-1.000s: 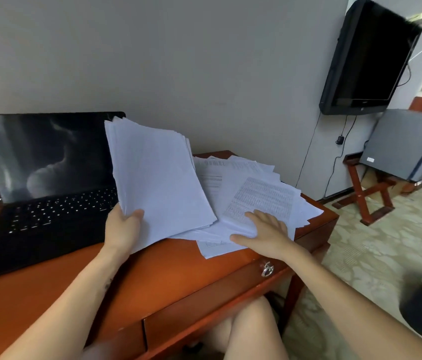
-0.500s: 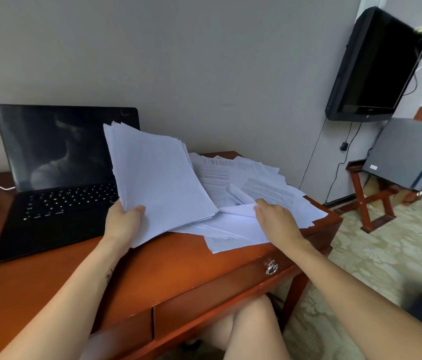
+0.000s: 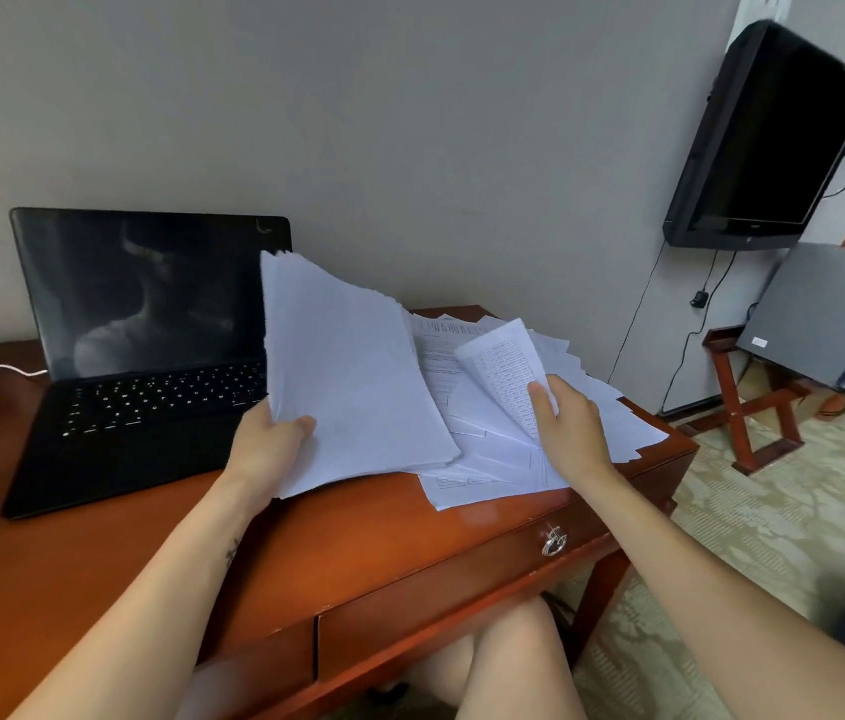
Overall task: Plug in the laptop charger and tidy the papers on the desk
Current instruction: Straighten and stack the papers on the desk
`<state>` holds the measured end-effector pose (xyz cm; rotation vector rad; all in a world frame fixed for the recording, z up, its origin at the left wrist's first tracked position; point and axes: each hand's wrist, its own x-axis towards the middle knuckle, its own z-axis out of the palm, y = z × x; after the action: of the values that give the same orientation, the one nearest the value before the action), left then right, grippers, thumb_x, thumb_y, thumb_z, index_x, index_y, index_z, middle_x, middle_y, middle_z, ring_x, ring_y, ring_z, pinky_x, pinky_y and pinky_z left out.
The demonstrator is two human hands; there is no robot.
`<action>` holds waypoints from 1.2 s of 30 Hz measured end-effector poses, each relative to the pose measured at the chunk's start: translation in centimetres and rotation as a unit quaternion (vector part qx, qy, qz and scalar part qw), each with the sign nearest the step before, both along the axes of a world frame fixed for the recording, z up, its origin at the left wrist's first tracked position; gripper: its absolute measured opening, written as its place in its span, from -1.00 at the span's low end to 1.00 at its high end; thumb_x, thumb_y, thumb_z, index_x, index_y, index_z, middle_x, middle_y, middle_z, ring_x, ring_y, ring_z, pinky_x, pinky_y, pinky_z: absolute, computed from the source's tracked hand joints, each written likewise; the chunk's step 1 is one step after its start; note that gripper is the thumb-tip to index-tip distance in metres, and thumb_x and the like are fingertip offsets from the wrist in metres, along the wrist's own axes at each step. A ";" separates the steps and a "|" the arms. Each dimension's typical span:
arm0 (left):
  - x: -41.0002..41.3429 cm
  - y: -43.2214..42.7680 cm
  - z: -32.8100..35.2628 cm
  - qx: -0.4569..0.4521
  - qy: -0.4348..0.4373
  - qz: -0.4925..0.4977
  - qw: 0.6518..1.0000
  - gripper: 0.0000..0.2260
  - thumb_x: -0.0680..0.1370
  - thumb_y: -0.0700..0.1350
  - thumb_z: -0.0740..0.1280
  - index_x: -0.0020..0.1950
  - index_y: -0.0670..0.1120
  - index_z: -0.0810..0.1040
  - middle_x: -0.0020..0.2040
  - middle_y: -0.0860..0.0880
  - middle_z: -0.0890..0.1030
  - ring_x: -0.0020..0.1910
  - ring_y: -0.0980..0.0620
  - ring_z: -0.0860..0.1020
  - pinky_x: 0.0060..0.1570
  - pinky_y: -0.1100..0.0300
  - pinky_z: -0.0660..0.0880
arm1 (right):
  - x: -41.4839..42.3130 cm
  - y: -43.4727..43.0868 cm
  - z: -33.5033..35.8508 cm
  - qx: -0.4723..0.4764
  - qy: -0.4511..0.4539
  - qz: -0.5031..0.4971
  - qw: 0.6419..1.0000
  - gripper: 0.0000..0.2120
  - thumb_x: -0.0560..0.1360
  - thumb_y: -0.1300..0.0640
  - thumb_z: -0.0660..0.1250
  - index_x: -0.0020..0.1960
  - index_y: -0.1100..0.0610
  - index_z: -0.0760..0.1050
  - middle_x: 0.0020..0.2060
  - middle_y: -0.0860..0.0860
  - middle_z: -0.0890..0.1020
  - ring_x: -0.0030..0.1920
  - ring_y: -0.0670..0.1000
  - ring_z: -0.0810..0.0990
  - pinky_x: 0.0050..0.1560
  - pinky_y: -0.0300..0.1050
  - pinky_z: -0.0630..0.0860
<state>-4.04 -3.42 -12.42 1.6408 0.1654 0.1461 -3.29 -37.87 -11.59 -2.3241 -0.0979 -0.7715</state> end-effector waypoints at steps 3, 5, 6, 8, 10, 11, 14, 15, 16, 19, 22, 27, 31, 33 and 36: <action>-0.2 -0.3 -0.2 0.013 0.010 -0.012 1.000 -0.73 0.65 -0.22 0.33 0.34 -0.03 0.53 0.14 0.00 0.67 0.13 -0.09 0.64 0.08 0.06 0.54 | 0.9 0.9 -0.3 -0.171 -0.018 -0.036 0.984 -0.76 0.70 0.06 0.17 0.19 0.13 0.56 -0.21 0.01 0.63 -0.24 0.08 0.58 -0.30 -0.09 0.44; -0.2 -0.1 -0.3 0.013 0.009 -0.004 1.000 -0.75 0.65 -0.23 0.33 0.31 -0.03 0.53 0.13 0.00 0.66 0.14 -0.10 0.64 0.07 0.05 0.54 | 1.9 1.1 -0.8 -0.261 0.042 -0.023 0.964 -0.72 0.71 0.06 0.17 0.32 0.07 0.55 0.01 0.02 0.69 -0.01 0.11 0.64 -0.11 -0.04 0.54; -0.1 0.0 -0.3 0.011 0.008 0.002 1.000 -0.74 0.65 -0.23 0.32 0.32 -0.03 0.53 0.13 0.00 0.66 0.14 -0.10 0.63 0.10 0.04 0.54 | 2.3 1.1 -1.0 -0.251 0.094 0.000 0.963 -0.70 0.70 0.03 0.18 0.37 0.05 0.52 0.16 0.02 0.67 0.13 0.10 0.62 0.03 -0.03 0.54; 0.1 0.3 -0.3 0.008 0.008 0.010 1.000 -0.70 0.65 -0.23 0.32 0.38 -0.05 0.52 0.16 -0.01 0.65 0.16 -0.11 0.62 0.14 0.02 0.53 | 2.9 0.9 -1.3 -0.208 0.185 0.053 0.959 -0.59 0.67 -0.07 0.22 0.46 0.06 0.45 0.39 0.00 0.53 0.37 0.07 0.49 0.32 -0.01 0.44; 0.3 0.4 -0.3 0.008 0.008 0.011 1.000 -0.68 0.65 -0.23 0.32 0.41 -0.06 0.51 0.19 -0.03 0.65 0.17 -0.12 0.62 0.16 0.02 0.52 | 3.4 0.4 -1.2 -0.222 0.216 0.070 0.948 -0.50 0.66 -0.11 0.25 0.52 0.10 0.38 0.47 0.02 0.44 0.45 0.06 0.39 0.44 -0.04 0.31; 0.4 0.4 -0.3 0.008 0.010 0.011 1.000 -0.67 0.65 -0.23 0.32 0.42 -0.06 0.51 0.19 -0.04 0.65 0.17 -0.12 0.62 0.15 0.02 0.52 | 3.5 0.3 -0.9 -0.243 0.221 0.072 0.942 -0.49 0.66 -0.09 0.24 0.53 0.11 0.36 0.48 0.04 0.43 0.45 0.08 0.39 0.45 -0.04 0.30; 0.4 0.3 -0.4 0.005 0.016 0.009 1.000 -0.67 0.65 -0.23 0.32 0.42 -0.05 0.52 0.21 -0.04 0.65 0.18 -0.12 0.62 0.19 0.00 0.53 | 3.7 0.3 -0.1 -0.349 0.222 0.067 0.908 -0.59 0.69 0.10 0.18 0.50 0.19 0.34 0.33 0.14 0.53 0.27 0.15 0.51 0.22 -0.01 0.47; 0.3 0.2 -0.5 0.003 0.016 0.007 1.000 -0.68 0.65 -0.23 0.32 0.40 -0.04 0.52 0.20 -0.04 0.65 0.18 -0.11 0.62 0.20 -0.01 0.54 | 3.7 0.5 0.1 -0.388 0.215 0.052 0.895 -0.64 0.67 0.23 0.16 0.46 0.21 0.35 0.24 0.16 0.56 0.16 0.15 0.54 0.04 -0.01 0.49; 0.3 0.2 -0.4 0.001 0.016 0.007 1.000 -0.69 0.65 -0.24 0.32 0.38 -0.03 0.53 0.20 -0.04 0.66 0.18 -0.11 0.62 0.21 -0.02 0.54 | 3.6 0.8 0.1 -0.404 0.203 0.033 0.891 -0.62 0.61 0.36 0.14 0.42 0.23 0.34 0.17 0.16 0.56 0.07 0.15 0.53 -0.10 -0.02 0.46; 0.1 0.2 -0.4 -0.004 0.012 0.005 1.000 -0.69 0.65 -0.24 0.32 0.38 -0.02 0.53 0.20 -0.02 0.66 0.18 -0.10 0.62 0.23 -0.03 0.54 | 3.2 0.9 -0.1 -0.406 0.168 -0.009 0.898 -0.42 0.50 0.50 0.15 0.48 0.21 0.27 0.06 0.15 0.57 -0.13 0.09 0.47 -0.23 -0.08 0.33; 0.1 0.2 -0.5 -0.012 0.017 -0.003 1.000 -0.68 0.65 -0.24 0.32 0.40 -0.03 0.53 0.20 -0.02 0.66 0.18 -0.10 0.63 0.27 -0.05 0.54 | 3.0 0.8 0.1 -0.247 0.148 -0.064 0.956 -0.52 0.54 0.43 0.10 0.42 0.18 0.35 -0.20 0.13 0.57 -0.30 0.10 0.43 -0.37 -0.09 0.30; 0.1 -0.6 -0.5 -0.003 0.042 -0.049 0.998 -0.72 0.67 -0.22 0.32 0.38 -0.02 0.53 0.18 -0.01 0.68 0.14 -0.06 0.65 0.19 0.03 0.55 | 1.8 3.8 0.7 0.051 0.001 0.040 0.998 -0.82 0.64 0.25 0.17 0.18 0.10 0.47 -0.36 0.07 0.51 -0.45 -0.09 0.35 -0.41 -0.16 0.31; -0.1 -0.9 -0.4 0.002 0.049 -0.051 0.997 -0.82 0.70 -0.18 0.30 0.29 -0.05 0.57 0.09 -0.01 0.70 0.07 -0.05 0.67 0.01 0.11 0.57 | 0.7 7.4 0.8 -0.075 0.040 0.177 0.980 -0.69 0.63 0.24 0.19 0.32 0.02 0.48 -0.26 0.11 0.59 -0.37 0.00 0.48 -0.29 -0.08 0.47; 0.0 -0.8 -0.5 -0.003 0.050 -0.044 0.998 -0.81 0.73 -0.12 0.25 0.27 -0.09 0.60 0.06 -0.03 0.71 0.06 -0.05 0.67 0.01 0.11 0.58 | 0.2 8.7 0.1 -0.120 0.062 0.216 0.967 -0.65 0.64 0.23 0.19 0.37 -0.01 0.48 -0.11 0.11 0.66 -0.20 0.05 0.60 -0.11 0.02 0.56; 0.2 -0.4 -0.3 0.008 0.053 -0.060 0.997 -0.61 0.74 0.13 0.14 0.21 -0.10 0.63 0.08 -0.04 0.71 0.11 -0.04 0.67 0.14 0.07 0.58 | -0.3 9.6 -1.3 -0.160 0.087 0.252 0.950 -0.66 0.67 0.20 0.17 0.39 0.00 0.51 0.15 0.00 0.68 0.10 -0.06 0.62 0.17 -0.04 0.56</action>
<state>-3.87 -3.86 -12.72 1.6712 0.1461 -0.0328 -3.57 -28.29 -12.88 -2.4912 -0.7553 -0.3040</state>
